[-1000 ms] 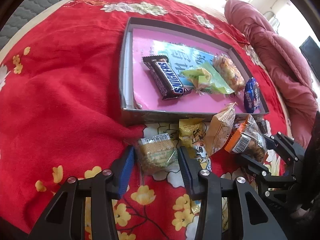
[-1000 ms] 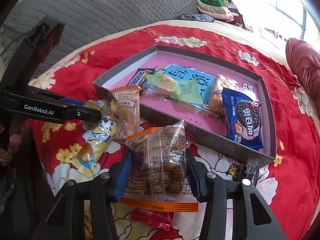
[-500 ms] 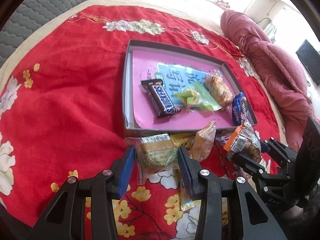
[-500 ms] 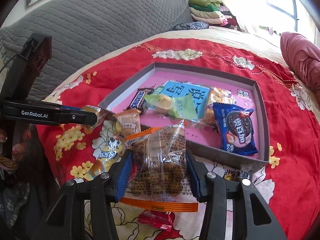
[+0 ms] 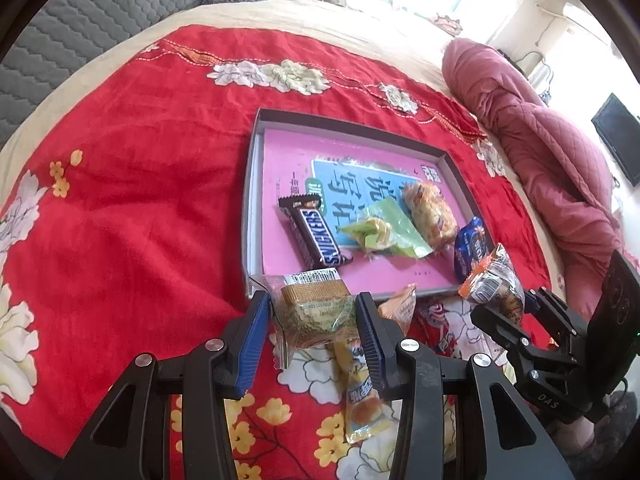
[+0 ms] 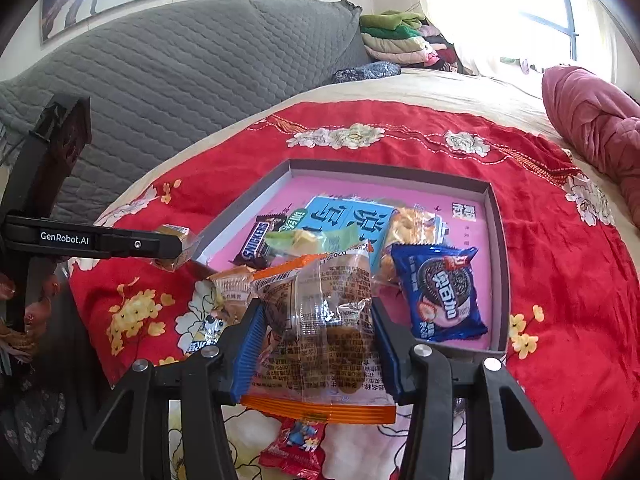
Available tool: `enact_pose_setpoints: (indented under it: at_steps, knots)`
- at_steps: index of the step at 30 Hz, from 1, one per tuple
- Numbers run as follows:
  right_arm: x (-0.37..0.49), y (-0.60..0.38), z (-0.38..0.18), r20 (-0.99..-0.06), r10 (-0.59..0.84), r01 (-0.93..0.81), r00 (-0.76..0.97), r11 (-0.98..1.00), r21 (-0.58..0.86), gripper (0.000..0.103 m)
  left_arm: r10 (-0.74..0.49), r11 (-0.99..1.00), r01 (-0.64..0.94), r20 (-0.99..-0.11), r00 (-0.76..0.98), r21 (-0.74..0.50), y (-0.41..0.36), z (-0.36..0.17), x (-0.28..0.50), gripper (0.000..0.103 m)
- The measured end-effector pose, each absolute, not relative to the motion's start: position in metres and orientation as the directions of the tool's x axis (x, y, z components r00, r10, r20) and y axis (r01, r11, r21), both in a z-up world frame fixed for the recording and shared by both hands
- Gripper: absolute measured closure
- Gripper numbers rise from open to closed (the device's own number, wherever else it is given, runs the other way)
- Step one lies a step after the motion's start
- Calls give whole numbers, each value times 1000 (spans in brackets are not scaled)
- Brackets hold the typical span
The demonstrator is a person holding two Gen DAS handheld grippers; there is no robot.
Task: Organize snacks
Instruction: 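Carry both clear packets up and over the tray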
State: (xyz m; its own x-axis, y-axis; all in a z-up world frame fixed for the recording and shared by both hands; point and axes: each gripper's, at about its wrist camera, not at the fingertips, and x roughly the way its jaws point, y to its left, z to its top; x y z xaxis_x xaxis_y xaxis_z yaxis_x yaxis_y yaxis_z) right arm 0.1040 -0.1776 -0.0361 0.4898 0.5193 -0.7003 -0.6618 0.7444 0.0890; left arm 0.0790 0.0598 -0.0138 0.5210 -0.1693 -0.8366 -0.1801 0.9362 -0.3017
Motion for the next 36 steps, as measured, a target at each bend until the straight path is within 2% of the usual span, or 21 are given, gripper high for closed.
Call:
enact_pose_setpoints:
  at_steps: [28, 36]
  knots:
    - [135, -202, -17, -642, 499, -582, 582, 807, 100, 52, -168, 943, -159, -830, 532, -293, 37, -21, 136, 57]
    - [143, -198, -17, -638, 479, -582, 602, 811, 60, 52, -168, 947, -152, -837, 521, -285, 30, -30, 147, 57]
